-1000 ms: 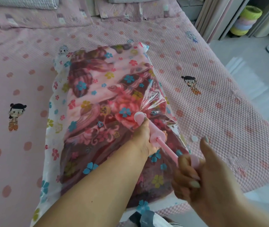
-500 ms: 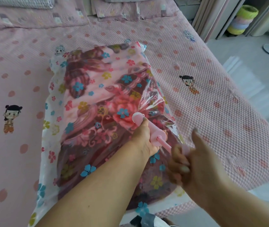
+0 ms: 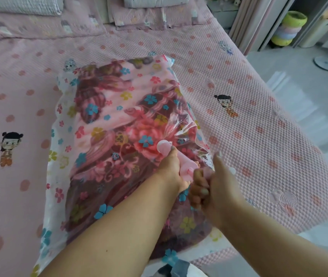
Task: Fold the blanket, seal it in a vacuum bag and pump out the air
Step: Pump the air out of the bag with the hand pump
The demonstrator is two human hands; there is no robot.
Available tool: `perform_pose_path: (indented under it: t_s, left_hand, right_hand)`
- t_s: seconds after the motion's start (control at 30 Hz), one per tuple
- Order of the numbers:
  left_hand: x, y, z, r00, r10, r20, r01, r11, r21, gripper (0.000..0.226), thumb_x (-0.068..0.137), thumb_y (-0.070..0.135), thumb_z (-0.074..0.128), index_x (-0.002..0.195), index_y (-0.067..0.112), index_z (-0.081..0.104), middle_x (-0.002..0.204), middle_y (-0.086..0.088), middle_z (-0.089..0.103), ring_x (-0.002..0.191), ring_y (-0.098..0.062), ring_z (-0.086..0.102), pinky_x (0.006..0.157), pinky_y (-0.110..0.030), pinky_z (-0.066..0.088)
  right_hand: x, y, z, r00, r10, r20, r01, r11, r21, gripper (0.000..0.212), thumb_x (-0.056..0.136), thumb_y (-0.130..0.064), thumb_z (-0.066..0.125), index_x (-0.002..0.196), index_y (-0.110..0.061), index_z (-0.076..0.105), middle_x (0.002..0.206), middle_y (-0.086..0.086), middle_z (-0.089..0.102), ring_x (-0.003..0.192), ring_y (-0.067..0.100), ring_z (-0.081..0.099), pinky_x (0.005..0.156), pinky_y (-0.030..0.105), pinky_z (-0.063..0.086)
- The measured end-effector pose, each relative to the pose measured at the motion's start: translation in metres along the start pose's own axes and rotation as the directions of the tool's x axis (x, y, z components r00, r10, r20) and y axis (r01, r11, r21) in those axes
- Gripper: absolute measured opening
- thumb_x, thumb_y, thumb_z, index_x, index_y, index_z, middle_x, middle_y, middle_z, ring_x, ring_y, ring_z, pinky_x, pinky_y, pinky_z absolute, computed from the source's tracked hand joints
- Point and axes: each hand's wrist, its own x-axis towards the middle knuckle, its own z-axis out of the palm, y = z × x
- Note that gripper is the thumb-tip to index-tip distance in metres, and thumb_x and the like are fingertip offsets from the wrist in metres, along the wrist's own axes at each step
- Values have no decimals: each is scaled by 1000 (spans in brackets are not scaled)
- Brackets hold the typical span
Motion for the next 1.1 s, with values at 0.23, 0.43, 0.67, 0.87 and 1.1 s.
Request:
perform_pose_path:
  t_s: [0.23,0.43,0.67,0.87,1.1]
  left_hand:
    - [-4,0,-4,1000,-5,-19,4,999,-32,58,86,59,58,129,21,47,101,-7,61,53,-24,69,41,-26,53]
    - [-8,-1,2,1000,2,-19,-2,1000,-5,65,84,65,55,126,15,47,121,-13,61,91,-30,67,51,-27,53]
    - [-16,7,1,1000,-16,-4,16,999,-44,56,89,58,54,128,19,46,109,-10,64,73,-24,66,41,-20,46]
    - [-14,5,6,1000,15,-10,-15,999,37,62,89,64,47,128,16,46,120,-14,60,90,-28,65,42,-22,47]
    - [-12,10,-2,1000,-7,-5,7,994,107,43,93,55,45,94,12,52,103,-8,62,79,-23,65,59,-27,51]
  right_hand:
    - [-35,10,-24,983,60,175,-65,998,23,74,80,-77,29,43,-13,32,40,2,21,42,15,24,44,25,26]
    - [-11,6,0,999,16,-34,-14,998,57,67,93,-64,27,49,-14,28,45,2,21,48,16,20,49,28,18]
    - [-42,2,-12,986,49,158,-61,996,72,71,85,-71,29,44,-13,32,41,2,21,41,16,26,42,23,27]
    - [-16,-1,-1,1000,-8,-1,8,998,56,65,95,-60,25,49,-14,28,47,2,19,46,16,22,46,25,20]
    - [-33,-2,-14,986,71,153,-75,997,25,71,86,-73,28,46,-14,32,43,2,22,43,17,27,43,24,28]
